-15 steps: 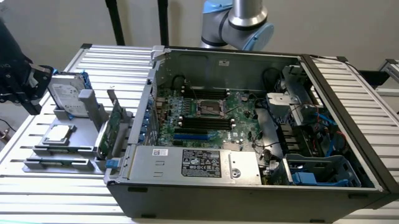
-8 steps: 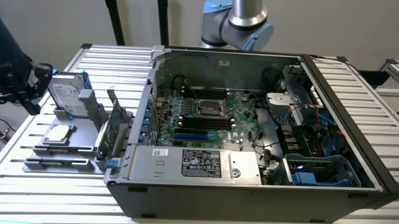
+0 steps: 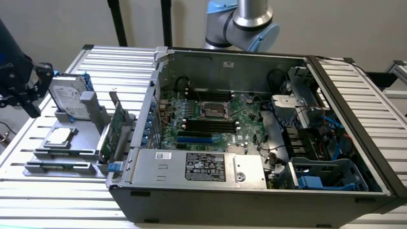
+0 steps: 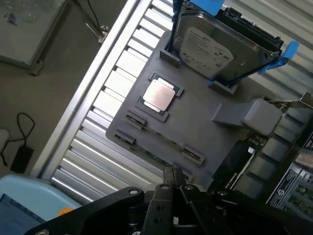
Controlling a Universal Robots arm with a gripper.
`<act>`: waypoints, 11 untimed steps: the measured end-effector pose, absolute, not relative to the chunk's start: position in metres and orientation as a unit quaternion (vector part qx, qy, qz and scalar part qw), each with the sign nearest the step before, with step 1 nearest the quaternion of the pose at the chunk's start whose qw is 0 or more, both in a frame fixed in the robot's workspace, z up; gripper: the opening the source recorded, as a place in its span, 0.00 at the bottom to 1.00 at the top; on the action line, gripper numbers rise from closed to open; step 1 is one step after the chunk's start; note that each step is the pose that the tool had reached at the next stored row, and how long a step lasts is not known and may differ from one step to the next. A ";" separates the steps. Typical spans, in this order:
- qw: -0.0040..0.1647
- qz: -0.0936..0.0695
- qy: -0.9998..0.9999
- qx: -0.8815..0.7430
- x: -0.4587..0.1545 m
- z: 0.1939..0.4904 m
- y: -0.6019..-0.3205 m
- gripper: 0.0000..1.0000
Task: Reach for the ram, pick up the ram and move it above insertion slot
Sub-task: 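Pick up the ram and move it above insertion slot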
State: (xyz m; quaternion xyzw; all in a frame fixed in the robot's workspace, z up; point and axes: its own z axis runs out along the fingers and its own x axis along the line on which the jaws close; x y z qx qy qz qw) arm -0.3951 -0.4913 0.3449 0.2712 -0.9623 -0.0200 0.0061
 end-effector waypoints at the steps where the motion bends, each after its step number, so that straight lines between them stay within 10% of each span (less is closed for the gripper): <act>1: 0.006 -0.020 -0.960 0.280 -0.395 0.345 -0.491 0.11; 11: 0.008 -0.019 -0.931 0.365 -0.395 0.345 -0.491 0.11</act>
